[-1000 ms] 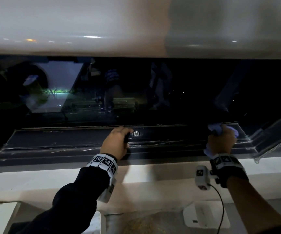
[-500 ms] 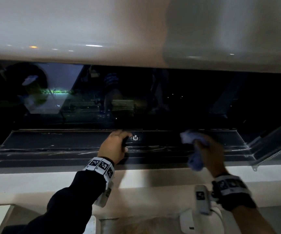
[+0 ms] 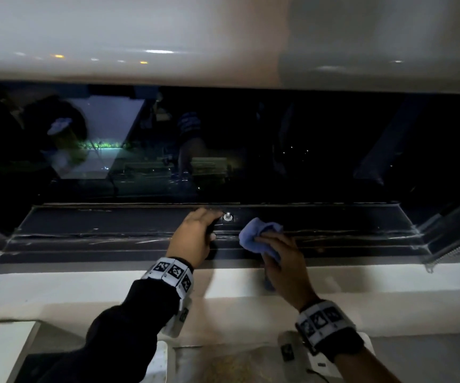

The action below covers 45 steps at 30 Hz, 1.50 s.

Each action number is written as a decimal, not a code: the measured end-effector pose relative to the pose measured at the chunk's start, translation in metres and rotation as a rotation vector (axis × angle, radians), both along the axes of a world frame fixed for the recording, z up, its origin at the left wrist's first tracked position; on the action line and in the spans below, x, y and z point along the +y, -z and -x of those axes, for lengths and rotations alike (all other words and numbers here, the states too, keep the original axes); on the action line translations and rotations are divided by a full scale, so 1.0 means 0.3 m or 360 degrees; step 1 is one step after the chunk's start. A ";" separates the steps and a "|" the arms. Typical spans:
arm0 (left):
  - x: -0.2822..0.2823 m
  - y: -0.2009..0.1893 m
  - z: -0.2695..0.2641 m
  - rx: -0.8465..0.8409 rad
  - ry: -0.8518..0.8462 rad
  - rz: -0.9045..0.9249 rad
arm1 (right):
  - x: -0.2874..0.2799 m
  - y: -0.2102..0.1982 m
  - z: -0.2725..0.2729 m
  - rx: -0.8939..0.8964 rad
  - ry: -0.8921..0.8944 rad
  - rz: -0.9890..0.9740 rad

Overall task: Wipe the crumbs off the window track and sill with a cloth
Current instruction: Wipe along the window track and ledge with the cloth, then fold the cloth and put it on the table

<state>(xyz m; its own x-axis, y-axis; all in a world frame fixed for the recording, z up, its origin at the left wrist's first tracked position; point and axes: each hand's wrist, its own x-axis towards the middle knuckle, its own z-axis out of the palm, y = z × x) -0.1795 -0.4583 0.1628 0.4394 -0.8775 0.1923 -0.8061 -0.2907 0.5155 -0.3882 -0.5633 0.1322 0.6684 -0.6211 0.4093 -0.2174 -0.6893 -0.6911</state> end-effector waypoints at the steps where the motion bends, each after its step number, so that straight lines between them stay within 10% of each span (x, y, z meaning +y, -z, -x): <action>1: 0.006 0.008 0.010 -0.0023 0.0000 0.0019 | -0.014 -0.021 0.013 -0.0101 -0.0038 -0.0089; 7: 0.013 0.014 0.030 -0.0073 -0.0037 -0.0007 | -0.196 -0.024 -0.023 0.0258 0.0563 0.0182; 17: 0.011 0.010 0.018 -0.0044 0.0007 0.0003 | 0.051 -0.056 -0.002 -0.0111 -0.0111 -0.0151; 23: 0.013 0.003 0.017 -0.0047 -0.0032 -0.0024 | 0.029 -0.026 -0.058 -0.0036 0.0333 -0.0022; 31: 0.085 -0.003 0.005 0.0025 0.0056 0.0052 | 0.196 -0.019 -0.048 0.0037 0.0039 -0.0225; 45: 0.789 0.141 -0.088 0.1434 -0.0823 0.0214 | 0.754 0.031 -0.590 0.0318 -0.0519 -0.1200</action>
